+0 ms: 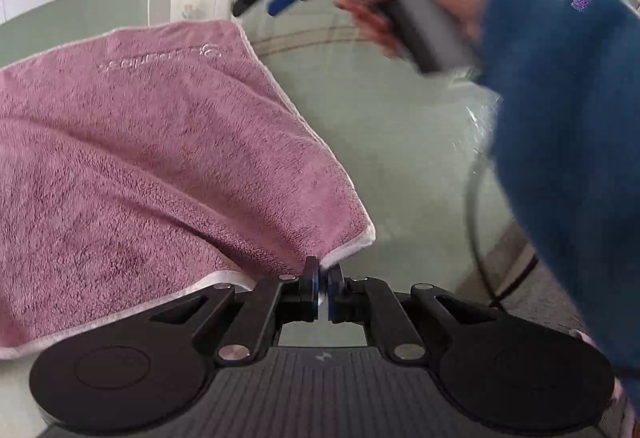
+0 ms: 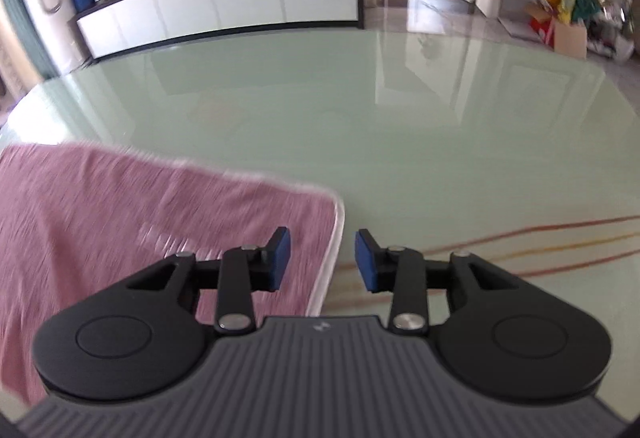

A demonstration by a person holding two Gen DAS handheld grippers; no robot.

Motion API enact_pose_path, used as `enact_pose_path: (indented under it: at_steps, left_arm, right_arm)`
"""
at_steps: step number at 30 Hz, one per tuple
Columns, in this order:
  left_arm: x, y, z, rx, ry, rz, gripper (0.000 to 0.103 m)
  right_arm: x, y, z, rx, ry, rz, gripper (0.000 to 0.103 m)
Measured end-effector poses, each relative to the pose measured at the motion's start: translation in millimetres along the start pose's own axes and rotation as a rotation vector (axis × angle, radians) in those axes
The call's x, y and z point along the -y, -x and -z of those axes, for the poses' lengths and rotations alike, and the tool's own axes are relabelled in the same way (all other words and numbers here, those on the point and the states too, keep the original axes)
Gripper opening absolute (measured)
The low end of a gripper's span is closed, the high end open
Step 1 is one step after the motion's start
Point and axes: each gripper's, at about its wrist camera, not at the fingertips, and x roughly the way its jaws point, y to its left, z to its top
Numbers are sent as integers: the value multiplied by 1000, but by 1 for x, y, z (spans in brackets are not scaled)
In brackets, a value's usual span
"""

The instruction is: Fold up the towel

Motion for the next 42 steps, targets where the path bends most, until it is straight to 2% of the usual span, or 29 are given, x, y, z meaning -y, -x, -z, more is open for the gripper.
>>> enact_pose_path:
  at_steps: [5, 12, 14, 18, 25, 31, 39, 42]
  left_arm:
    - [-8, -2, -19, -9, 5, 17, 4]
    - [-11, -11, -30, -7, -4, 20, 5]
    - [-13, -13, -36, -6, -4, 21, 5]
    - [-14, -20, -43, -3, -14, 15, 5]
    - [-12, -32, -55, -1, -38, 6, 4]
    - [5, -39, -71, 5, -81, 74, 4]
    - [47, -41, -101, 24, -151, 220, 4]
    - [48, -40, -110, 29, -153, 251, 4]
  right_arm:
    - [3, -24, -10, -33, -7, 47, 35]
    - [1, -36, -9, -46, 6, 46, 35]
    - [-5, -36, -7, -46, 36, 45, 29]
    - [-13, -33, 0, -34, 64, 33, 7]
    - [-16, -22, 7, 2, 63, 54, 5]
    - [5, 7, 5, 20, 43, 86, 5]
    - [30, 40, 6, 16, 13, 137, 5]
    - [39, 52, 7, 15, 2, 156, 5]
